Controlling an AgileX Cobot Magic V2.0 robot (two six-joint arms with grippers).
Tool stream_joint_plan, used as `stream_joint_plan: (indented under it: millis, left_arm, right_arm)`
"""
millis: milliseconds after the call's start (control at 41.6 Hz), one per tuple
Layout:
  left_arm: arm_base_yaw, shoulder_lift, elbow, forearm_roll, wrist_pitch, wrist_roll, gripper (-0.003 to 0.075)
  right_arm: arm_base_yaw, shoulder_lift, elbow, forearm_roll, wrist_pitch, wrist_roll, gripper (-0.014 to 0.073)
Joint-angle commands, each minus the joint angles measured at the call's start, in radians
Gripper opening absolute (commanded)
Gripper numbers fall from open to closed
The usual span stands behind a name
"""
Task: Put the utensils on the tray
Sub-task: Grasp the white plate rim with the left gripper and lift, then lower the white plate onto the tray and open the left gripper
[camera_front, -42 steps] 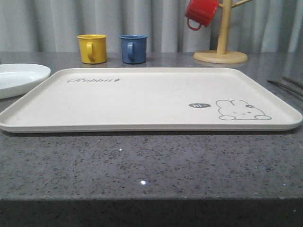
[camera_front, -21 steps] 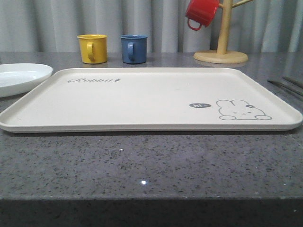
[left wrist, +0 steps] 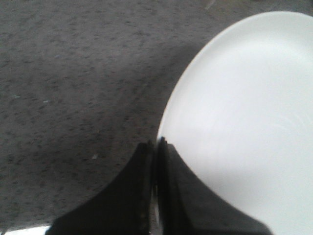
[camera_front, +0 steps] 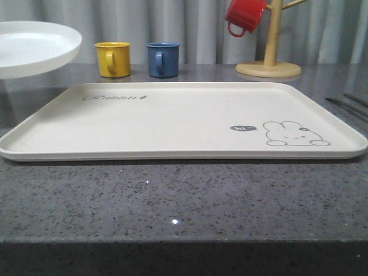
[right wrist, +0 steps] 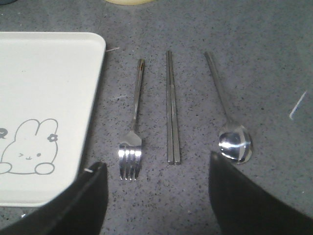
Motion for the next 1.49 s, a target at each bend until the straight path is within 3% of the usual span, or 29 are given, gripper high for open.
stream_joint_plan:
  millis: [0, 408, 913, 985, 1201, 1297, 1465]
  left_arm:
    - [-0.070, -0.047, -0.035, -0.041, 0.014, 0.001, -0.0018]
    - [-0.348, 0.028, -0.035, -0.038, 0.031, 0.001, -0.0018]
    - [-0.392, 0.147, -0.035, -0.014, -0.019, 0.001, -0.0015]
    - [-0.392, 0.147, -0.035, -0.014, -0.014, 0.001, 0.0019]
    - [-0.390, 0.137, -0.066, 0.028, 0.019, 0.001, 0.0301]
    - [-0.390, 0.111, -0.088, 0.042, 0.019, -0.006, 0.0342]
    - [-0.398, 0.018, -0.106, 0.049, 0.012, -0.008, 0.0342]
  right_arm:
    - [-0.004, 0.010, -0.028, -0.005, -0.068, -0.009, 0.0476]
    - [-0.004, 0.010, -0.028, -0.005, -0.068, -0.009, 0.0476]
    - [-0.004, 0.010, -0.028, -0.005, -0.068, -0.009, 0.0476]
    - [-0.004, 0.010, -0.028, -0.005, -0.068, -0.009, 0.0476]
    - [-0.004, 0.010, -0.028, -0.005, -0.068, -0.009, 0.0476]
    - [-0.004, 0.010, -0.028, -0.005, -0.068, -0.009, 0.0476]
    - [-0.004, 0.010, -0.028, -0.005, -0.068, -0.009, 0.0476]
